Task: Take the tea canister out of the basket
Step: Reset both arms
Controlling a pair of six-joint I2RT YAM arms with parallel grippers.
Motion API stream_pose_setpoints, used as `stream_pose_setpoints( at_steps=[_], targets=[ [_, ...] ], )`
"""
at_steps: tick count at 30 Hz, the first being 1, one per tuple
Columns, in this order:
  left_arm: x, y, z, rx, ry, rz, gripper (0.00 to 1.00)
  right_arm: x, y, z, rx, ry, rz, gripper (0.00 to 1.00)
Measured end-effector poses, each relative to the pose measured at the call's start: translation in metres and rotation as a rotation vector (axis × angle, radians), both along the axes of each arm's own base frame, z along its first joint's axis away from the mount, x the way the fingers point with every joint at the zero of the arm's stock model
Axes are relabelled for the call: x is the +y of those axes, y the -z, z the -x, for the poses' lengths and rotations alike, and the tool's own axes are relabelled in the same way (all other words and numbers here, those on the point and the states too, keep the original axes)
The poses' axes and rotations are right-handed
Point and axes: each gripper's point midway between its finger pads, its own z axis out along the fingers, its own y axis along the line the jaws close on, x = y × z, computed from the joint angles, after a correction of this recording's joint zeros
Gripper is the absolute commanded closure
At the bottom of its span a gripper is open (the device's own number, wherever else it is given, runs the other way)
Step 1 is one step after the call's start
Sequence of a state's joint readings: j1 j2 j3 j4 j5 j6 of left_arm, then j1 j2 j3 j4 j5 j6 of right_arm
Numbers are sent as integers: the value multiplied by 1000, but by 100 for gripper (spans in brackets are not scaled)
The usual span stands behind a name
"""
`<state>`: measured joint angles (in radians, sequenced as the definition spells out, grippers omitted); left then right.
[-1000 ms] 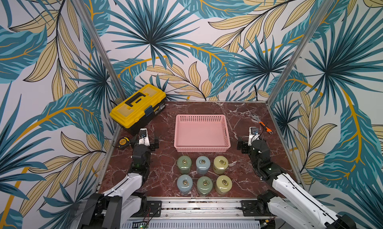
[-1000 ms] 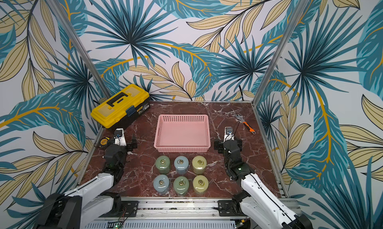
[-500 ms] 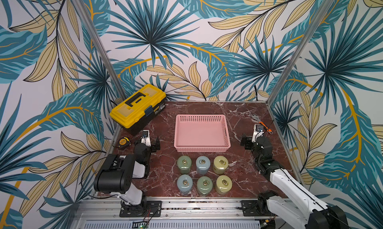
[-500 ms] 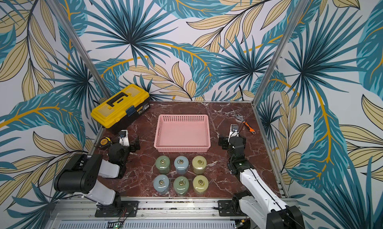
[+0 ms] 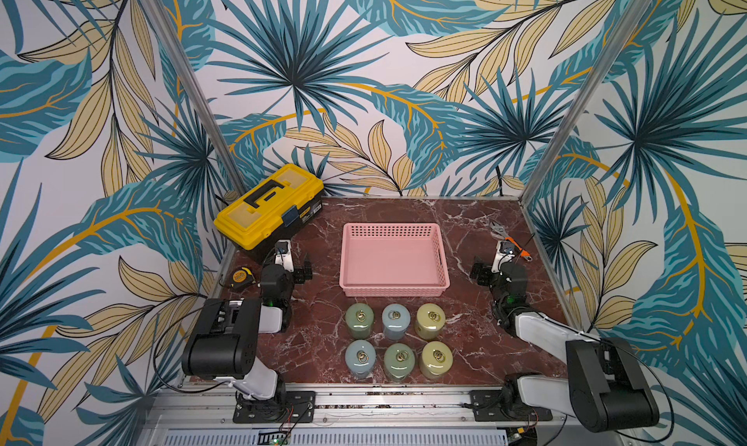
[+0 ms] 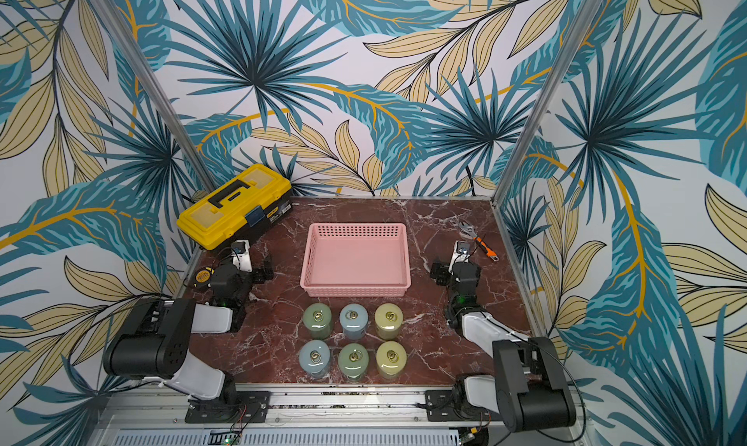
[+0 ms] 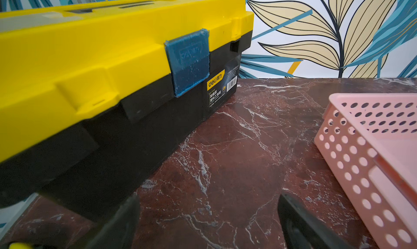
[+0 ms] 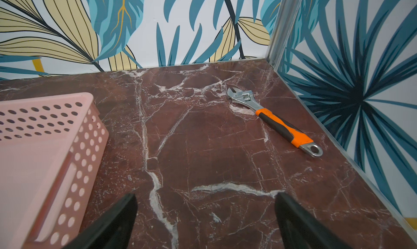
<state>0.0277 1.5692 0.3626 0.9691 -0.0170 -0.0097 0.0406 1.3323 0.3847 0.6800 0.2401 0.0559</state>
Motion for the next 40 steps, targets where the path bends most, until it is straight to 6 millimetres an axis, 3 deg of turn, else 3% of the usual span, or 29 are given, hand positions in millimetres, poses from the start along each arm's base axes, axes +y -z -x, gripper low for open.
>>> stream_pose_setpoints(
  at_steps=[7, 13, 40],
  targets=[
    [0, 2, 0, 6, 0, 2, 0, -4, 37, -6, 37, 25, -1, 1],
    [0, 2, 1, 10, 0, 2, 0, -5, 22, -14, -17, 32, -2, 1],
    [-1, 2, 1, 9, 0, -2, 0, -5, 22, -14, -18, 33, -2, 1]
  ],
)
